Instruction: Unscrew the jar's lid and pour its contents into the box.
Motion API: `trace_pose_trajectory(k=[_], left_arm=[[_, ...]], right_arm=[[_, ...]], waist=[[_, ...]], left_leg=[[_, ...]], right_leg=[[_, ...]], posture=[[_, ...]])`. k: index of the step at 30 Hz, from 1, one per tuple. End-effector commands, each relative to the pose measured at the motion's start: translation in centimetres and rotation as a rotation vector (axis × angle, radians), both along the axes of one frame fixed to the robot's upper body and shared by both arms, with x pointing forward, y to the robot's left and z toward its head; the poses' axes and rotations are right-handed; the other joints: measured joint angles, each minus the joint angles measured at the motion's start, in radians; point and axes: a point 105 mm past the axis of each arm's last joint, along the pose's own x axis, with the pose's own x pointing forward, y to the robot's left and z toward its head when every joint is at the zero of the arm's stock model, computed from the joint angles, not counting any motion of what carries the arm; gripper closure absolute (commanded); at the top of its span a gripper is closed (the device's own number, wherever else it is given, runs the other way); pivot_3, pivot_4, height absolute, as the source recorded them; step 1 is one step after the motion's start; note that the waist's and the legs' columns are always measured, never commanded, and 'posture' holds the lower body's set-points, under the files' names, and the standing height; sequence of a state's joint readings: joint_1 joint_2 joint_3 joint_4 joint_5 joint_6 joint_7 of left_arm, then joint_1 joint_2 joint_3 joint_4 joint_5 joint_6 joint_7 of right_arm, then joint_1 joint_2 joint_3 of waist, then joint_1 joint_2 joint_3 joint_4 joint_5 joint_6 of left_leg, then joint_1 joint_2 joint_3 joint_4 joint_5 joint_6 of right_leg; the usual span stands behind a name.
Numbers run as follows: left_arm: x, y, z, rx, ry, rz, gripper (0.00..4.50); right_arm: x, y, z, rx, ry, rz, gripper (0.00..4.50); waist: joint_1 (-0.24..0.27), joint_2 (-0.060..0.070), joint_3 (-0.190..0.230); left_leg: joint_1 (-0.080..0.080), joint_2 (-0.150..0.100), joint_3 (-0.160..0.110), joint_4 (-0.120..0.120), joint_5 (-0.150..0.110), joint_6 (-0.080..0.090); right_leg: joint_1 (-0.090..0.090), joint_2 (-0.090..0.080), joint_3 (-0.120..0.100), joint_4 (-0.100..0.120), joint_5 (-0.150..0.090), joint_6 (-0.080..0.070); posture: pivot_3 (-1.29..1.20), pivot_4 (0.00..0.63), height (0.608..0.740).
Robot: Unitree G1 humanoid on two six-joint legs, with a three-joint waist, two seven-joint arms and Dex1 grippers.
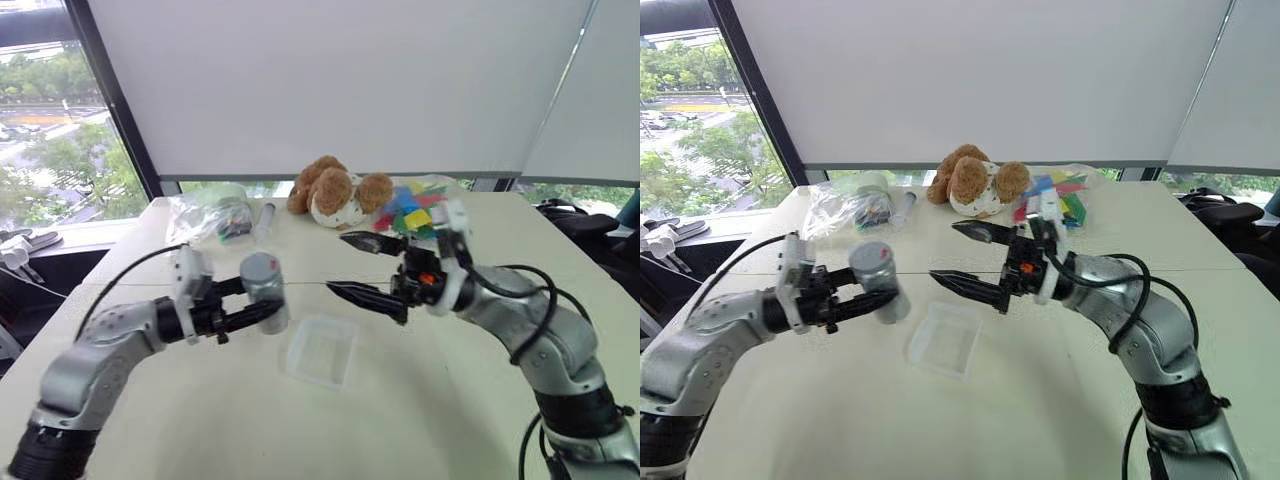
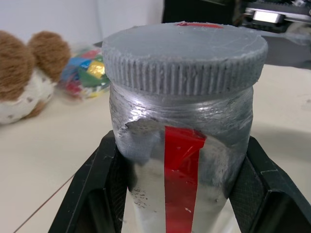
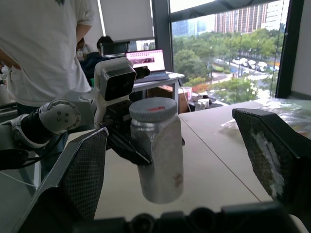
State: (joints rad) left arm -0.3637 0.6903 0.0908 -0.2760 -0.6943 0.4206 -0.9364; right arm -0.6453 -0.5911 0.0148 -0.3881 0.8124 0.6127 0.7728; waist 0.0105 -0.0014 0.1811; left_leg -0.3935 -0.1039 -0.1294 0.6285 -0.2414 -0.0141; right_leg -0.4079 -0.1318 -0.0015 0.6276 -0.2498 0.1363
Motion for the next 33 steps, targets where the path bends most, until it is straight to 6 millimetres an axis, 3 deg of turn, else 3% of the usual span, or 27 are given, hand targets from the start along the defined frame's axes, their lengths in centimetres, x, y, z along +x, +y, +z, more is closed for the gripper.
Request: trace_pose_trajectory(k=[1,10,22,25,28,33], left_arm=[[-0.1,-1.4,0.7,0.019,-0.098,-0.027,2.38],[-0.5,-3.4,0.0,0.049,-0.114,-0.097,2.38],[-0.6,-4.4,-0.4,0.045,-0.114,-0.114,2.38],[-0.6,-4.5,-0.2,0.043,-0.115,-0.114,2.38],[-0.7,-4.6,0.0,0.035,-0.114,-0.117,2.38],[-1.1,-4.8,0.0,0.035,-0.108,-0.147,2.38]], right_arm=[[-0.2,1.8,0.1,-0.050,0.046,0.000,0.00],[-0.4,4.2,0.0,-0.078,0.092,0.055,0.00],[0.1,5.1,-1.0,-0.120,0.088,0.086,0.00],[0.0,5.1,-1.2,-0.133,0.092,0.109,0.86],[0.0,5.1,-1.6,-0.153,0.089,0.128,2.25],[-0.6,5.0,-0.6,-0.125,0.062,0.213,2.24]], waist=[[-0.001,0.000,0.000],[-0.003,0.000,0.000],[-0.010,0.000,0.000],[-0.016,0.000,0.000],[-0.022,0.000,0.000],[-0.025,0.000,0.000]], left_leg=[[-0.001,0.000,0.000,0.000,0.000,0.000],[-0.008,-0.001,-0.001,0.003,0.000,0.000],[-0.007,-0.001,-0.001,0.003,0.001,-0.001],[-0.007,-0.001,-0.001,0.003,0.001,-0.001],[-0.007,-0.001,-0.001,0.004,0.001,-0.001],[-0.007,-0.001,-0.001,0.004,0.001,-0.001]], right_leg=[[-0.001,0.000,0.000,0.000,0.000,0.000],[-0.006,0.000,0.000,0.001,0.001,0.000],[-0.006,0.001,-0.001,0.002,0.001,0.000],[-0.006,0.001,-0.001,0.002,0.001,0.000],[-0.006,0.001,-0.001,0.002,0.001,0.000],[-0.006,0.001,-0.001,0.003,0.001,0.000]], posture=[[0.00,0.150,0.740],[0.00,0.150,0.740],[0.00,0.150,0.740],[0.00,0.150,0.740],[0.00,0.150,0.740],[0.00,0.150,0.740]])
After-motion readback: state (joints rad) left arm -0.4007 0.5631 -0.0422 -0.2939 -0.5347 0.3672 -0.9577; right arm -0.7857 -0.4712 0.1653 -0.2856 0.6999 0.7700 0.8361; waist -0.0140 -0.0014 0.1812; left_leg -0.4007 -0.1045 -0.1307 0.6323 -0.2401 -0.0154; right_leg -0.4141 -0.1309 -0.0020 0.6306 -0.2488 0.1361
